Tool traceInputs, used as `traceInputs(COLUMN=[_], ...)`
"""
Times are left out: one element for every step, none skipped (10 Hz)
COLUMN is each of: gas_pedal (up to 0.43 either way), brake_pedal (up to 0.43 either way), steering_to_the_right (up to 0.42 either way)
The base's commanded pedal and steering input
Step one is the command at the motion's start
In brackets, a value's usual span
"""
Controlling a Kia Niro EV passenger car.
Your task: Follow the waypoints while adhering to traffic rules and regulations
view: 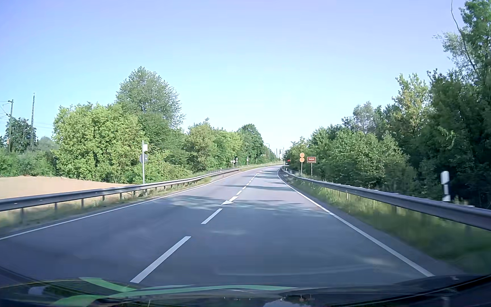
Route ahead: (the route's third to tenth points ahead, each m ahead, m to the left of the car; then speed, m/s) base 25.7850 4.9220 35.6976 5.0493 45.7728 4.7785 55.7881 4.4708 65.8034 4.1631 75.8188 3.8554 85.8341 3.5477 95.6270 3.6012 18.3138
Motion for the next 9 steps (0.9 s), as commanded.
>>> traceInputs(gas_pedal=[0.0,0.0,0.008,0.028,0.028,0.039,0.039,0.039,0.039], brake_pedal=[0.0,0.0,0.0,0.0,0.0,0.0,0.0,0.0,0.0], steering_to_the_right=[-0.002,-0.002,-0.001,-0.001,-0.002,-0.001,-0.001,-0.001,-0.001])
